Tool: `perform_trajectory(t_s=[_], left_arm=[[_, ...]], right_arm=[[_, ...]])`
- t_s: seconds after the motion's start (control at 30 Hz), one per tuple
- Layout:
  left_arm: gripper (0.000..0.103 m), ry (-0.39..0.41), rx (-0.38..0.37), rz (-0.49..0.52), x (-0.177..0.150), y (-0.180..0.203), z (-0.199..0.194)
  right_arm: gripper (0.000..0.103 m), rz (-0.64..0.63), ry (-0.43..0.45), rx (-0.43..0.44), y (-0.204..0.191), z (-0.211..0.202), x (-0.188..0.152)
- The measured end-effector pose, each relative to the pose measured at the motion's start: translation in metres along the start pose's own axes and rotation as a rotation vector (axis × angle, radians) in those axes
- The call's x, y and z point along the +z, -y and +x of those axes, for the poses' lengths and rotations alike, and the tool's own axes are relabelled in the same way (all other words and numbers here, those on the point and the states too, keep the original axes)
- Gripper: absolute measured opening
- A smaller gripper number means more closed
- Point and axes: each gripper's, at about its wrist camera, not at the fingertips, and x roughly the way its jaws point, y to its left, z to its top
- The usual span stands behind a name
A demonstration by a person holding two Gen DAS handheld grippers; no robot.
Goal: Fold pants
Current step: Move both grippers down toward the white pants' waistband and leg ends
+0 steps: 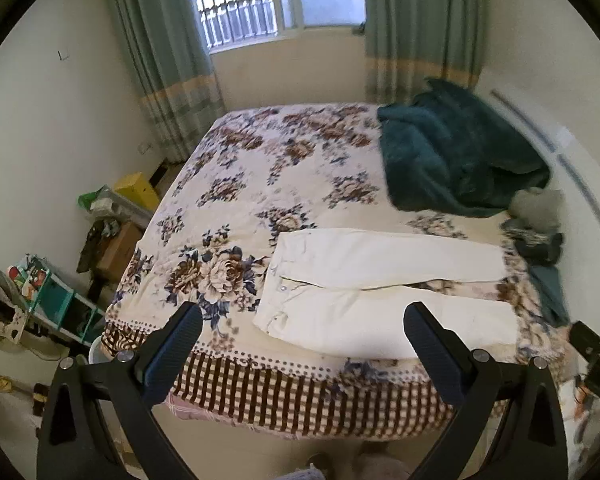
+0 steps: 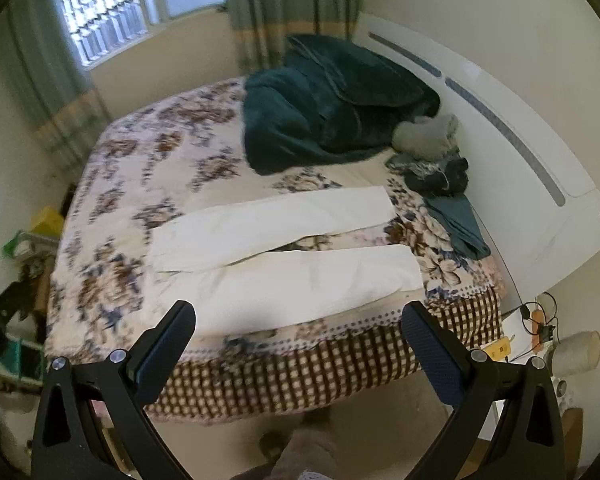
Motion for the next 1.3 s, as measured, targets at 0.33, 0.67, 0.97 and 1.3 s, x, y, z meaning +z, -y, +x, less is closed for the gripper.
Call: perform_trajectory(t_s=[0.33,0.67,0.97,1.3], left_arm=[[0.103,-0.262,0.134,-0.159,0.066,0.049,0.218],[0.103,-0.495,0.173,-0.354,0.095,0.081,0.448],[0.103,-0.645,0.150,-0.491,0.115,0.090,0.618],[0.103,-0.864,0.254,-0.613,0.106,0.083,0.740]], right_arm=[[0.103,0.137,-0.248,-0.009,0.062,0.294,0.135],[0.103,0.300,-0.383,-0.090,0.113,0.567,0.214],[0.103,0.453,-0.488,-0.175,0.149,0.735,0.217],[0.103,0.764,-0.578,-0.219,0.172,0.848,0.236]])
